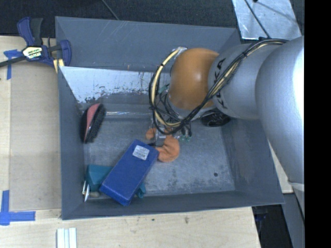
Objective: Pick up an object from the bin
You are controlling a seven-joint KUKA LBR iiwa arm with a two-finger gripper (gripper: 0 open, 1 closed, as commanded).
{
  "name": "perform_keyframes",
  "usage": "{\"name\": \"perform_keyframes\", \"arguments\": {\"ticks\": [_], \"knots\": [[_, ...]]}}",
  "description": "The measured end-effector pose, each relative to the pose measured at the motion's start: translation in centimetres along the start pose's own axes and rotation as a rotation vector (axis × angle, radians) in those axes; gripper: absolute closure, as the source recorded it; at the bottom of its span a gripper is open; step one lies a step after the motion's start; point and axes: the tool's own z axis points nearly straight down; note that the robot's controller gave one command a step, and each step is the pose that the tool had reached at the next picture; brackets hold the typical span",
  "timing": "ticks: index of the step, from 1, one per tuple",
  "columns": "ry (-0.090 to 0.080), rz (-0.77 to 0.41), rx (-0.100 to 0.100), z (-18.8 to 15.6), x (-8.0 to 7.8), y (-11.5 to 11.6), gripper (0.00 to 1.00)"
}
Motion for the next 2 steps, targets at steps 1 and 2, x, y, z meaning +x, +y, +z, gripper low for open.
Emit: {"name": "perform_keyframes", "arguments": {"ticks": [1, 2], "knots": [[0.000, 0.001, 0.000, 0.00, 0.00, 0.00, 1.00], [0.000, 0.001, 0.000, 0.00, 0.00, 0.01, 1.00]]}}
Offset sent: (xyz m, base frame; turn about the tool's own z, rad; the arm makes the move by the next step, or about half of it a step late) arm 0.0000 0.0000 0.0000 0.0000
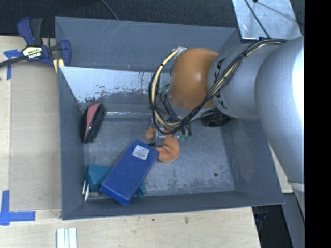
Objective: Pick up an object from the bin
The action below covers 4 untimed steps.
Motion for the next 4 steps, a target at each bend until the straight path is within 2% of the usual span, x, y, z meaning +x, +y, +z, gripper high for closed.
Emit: {"name": "perform_keyframes", "arguments": {"ticks": [4], "knots": [[0.000, 0.001, 0.000, 0.00, 0.00, 0.00, 1.00]]}}
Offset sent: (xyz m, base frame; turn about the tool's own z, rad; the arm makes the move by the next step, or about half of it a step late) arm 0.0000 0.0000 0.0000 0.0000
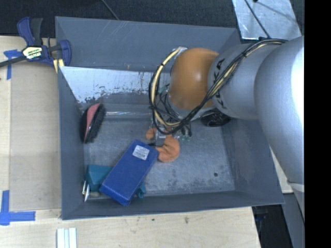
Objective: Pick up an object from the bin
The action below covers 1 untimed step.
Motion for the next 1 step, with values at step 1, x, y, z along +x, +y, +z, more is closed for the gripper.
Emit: {"name": "perform_keyframes", "arguments": {"ticks": [1], "knots": [[0.000, 0.000, 0.000, 0.00, 0.00, 0.00, 1.00]]}}
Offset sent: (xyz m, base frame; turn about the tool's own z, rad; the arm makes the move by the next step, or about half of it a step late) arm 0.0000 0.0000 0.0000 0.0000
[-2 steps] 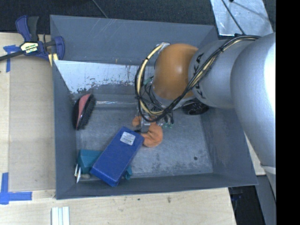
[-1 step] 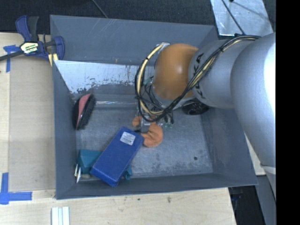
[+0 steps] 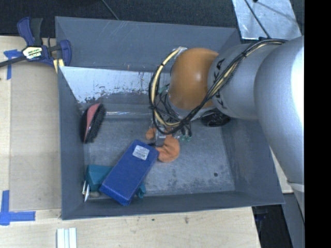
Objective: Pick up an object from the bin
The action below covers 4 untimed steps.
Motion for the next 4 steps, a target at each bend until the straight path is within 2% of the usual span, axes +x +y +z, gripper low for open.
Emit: {"name": "perform_keyframes", "arguments": {"ticks": [4], "knots": [[0.000, 0.000, 0.000, 0.00, 0.00, -0.01, 1.00]]}}
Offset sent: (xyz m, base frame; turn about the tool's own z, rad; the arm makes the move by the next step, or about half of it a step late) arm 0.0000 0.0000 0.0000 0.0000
